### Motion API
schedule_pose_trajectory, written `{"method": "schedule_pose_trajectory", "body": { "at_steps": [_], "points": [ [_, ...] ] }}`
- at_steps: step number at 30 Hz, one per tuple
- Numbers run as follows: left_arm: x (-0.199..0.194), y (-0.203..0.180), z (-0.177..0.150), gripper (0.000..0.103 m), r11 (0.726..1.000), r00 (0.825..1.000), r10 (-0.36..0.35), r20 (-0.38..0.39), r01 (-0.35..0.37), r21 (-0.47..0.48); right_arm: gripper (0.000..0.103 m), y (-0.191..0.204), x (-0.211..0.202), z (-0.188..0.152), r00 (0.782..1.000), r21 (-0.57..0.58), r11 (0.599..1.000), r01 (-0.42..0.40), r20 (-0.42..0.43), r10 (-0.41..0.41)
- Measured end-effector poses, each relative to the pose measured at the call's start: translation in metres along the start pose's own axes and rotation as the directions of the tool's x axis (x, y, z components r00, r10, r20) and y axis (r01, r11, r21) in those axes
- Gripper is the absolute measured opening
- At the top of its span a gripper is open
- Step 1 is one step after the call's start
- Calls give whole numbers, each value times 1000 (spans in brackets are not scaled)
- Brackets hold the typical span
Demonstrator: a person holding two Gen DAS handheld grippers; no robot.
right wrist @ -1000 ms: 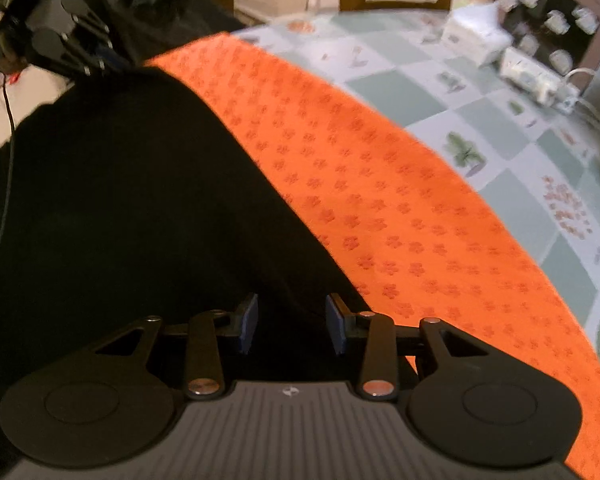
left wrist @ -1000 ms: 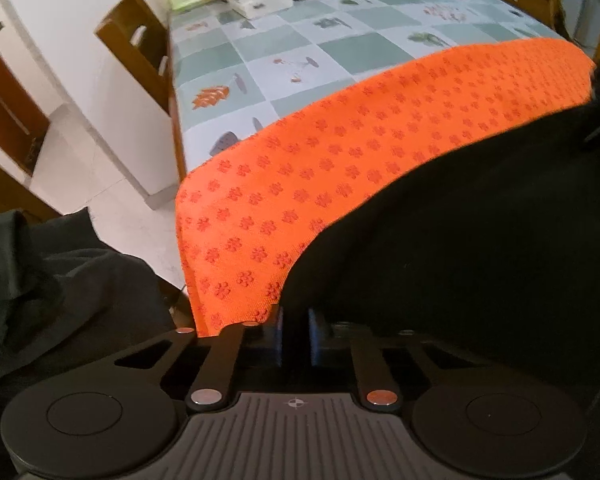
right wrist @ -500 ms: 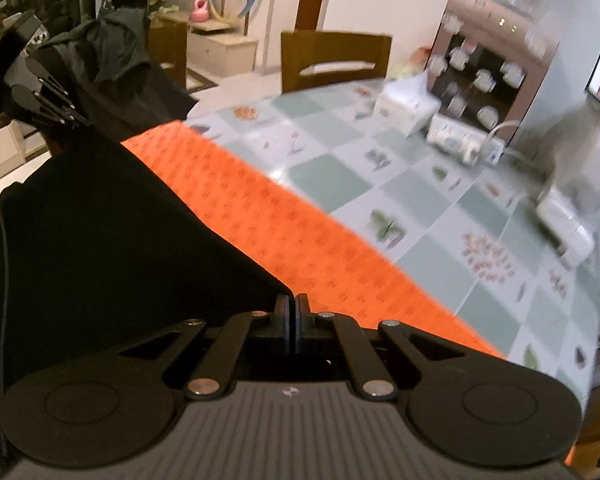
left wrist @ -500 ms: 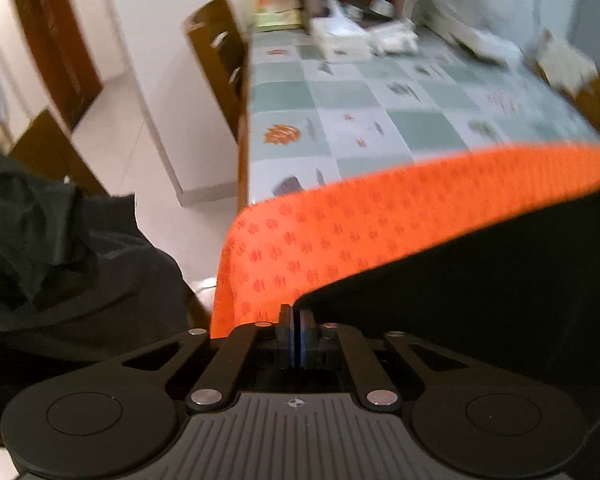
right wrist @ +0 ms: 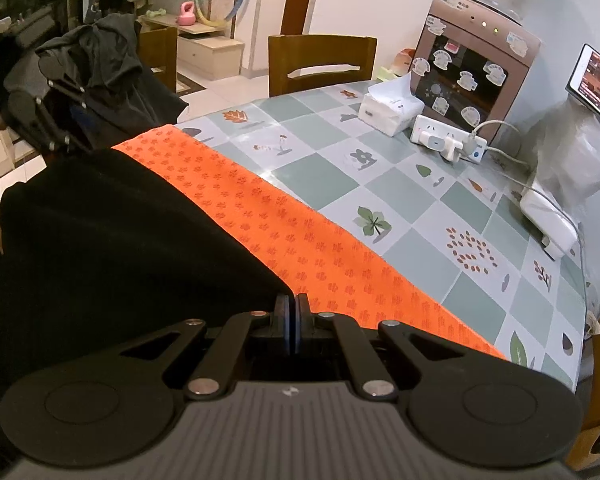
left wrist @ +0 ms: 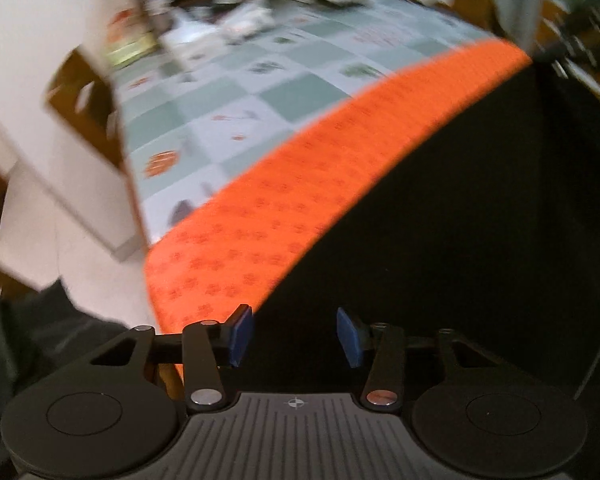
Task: Fold clothes
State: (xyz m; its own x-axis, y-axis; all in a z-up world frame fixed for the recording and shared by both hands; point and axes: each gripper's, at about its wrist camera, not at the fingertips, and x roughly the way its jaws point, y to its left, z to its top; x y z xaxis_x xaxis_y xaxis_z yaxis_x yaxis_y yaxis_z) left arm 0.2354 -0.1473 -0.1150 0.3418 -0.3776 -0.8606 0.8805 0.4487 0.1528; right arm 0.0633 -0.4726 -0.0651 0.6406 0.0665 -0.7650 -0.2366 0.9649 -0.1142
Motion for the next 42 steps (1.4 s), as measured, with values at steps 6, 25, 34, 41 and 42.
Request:
{"method": "schedule_pose_trajectory", "body": {
  "at_steps": [6,25,34,41,42],
  "points": [
    [22,-9,1,28,994,994,-105,-30,106,38,3,6,-7,-9,1000,26,1000,-1,-6,1],
    [40,-25,3,61,944,972,-216,-97,233,233,3,18,-27,-19,998,69,996,51,36,-54],
    [39,8,-5,23,957,956,-289,-47,289,-7,3,24,-34,-24,996,82,994,68,50,-72],
    [6,3,-16,7,985,986,-144,81,150,-86,3,24,-31,-27,996,78,994,77,45,-80],
    [-4,4,-18,7,986,987,-118,106,130,-106,3,24,-30,-27,996,80,994,78,44,-82]
  ]
}}
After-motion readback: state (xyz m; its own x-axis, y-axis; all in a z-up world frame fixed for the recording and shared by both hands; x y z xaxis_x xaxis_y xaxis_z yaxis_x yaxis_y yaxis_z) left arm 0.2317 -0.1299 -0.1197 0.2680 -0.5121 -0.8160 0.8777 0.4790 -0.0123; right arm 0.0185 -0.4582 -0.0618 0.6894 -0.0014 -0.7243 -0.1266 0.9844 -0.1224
